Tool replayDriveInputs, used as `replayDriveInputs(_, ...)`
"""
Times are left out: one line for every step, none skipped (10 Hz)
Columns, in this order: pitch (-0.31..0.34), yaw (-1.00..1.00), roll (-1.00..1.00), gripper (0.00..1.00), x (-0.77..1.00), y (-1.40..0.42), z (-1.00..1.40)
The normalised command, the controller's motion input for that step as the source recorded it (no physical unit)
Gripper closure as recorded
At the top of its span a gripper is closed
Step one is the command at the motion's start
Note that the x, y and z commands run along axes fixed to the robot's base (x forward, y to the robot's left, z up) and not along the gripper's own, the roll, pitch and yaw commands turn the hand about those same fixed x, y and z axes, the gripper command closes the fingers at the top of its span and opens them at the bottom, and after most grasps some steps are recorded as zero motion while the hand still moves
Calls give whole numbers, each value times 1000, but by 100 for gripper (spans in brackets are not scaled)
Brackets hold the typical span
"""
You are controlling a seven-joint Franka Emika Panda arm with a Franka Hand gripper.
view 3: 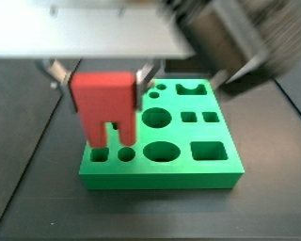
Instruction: Insert the square-circle object.
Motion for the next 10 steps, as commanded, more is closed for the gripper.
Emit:
replayDriveInputs(0,-214,13,100,0,-6,-443)
replayDriveInputs(0,-231,0,100,0,-46,-386)
replayDriveInputs(0,-369,-9,100,149,-117,-303)
replayDriveInputs(0,-246,-1,100,243,-43,-297)
replayDriveInputs(0,-94,0,100,51,0,-303)
replayDriveInputs(-16,-34,-1,100,0,0,-311)
replayDriveInputs(-40,-46,-9,100,0,0,-391)
replayDriveInputs(-149,-60,-57,100,-6,0,-509)
replayDriveInputs(-284,-3,-127,100,-109,6,-597)
replayDriveInputs(-316,-51,-106,100,-103,0,-583)
